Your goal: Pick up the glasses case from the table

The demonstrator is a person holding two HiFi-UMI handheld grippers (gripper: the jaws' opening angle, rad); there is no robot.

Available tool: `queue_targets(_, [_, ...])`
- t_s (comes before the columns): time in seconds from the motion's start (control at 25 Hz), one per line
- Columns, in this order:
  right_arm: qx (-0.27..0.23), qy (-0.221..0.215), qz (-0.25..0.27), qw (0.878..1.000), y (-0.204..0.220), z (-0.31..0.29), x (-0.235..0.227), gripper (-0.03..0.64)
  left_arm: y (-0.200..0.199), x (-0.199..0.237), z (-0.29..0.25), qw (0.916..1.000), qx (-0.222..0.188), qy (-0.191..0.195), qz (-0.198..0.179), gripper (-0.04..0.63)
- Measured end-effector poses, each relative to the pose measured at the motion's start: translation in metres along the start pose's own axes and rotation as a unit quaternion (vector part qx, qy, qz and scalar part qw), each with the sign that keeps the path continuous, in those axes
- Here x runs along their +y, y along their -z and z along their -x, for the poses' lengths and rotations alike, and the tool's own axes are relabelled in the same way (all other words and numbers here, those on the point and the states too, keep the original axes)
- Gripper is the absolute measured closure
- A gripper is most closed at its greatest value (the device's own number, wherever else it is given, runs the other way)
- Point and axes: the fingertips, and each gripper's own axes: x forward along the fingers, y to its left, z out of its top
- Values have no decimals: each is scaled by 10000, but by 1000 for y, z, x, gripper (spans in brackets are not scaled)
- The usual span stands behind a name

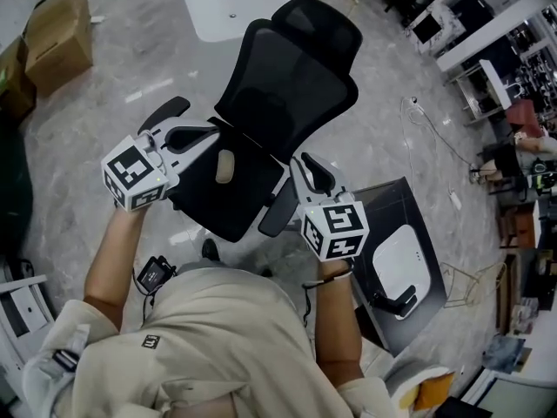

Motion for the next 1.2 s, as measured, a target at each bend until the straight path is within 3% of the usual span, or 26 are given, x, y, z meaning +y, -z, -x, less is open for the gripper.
queue_targets(0.52, [268,23,105,9996,2,-38,15,532,26,39,10,9995,-159,-13,278,580])
queue_targets(1.2, [424,-1121,260,9924,-11,-125,30,517,66,77,27,9925,304,-870,805,580])
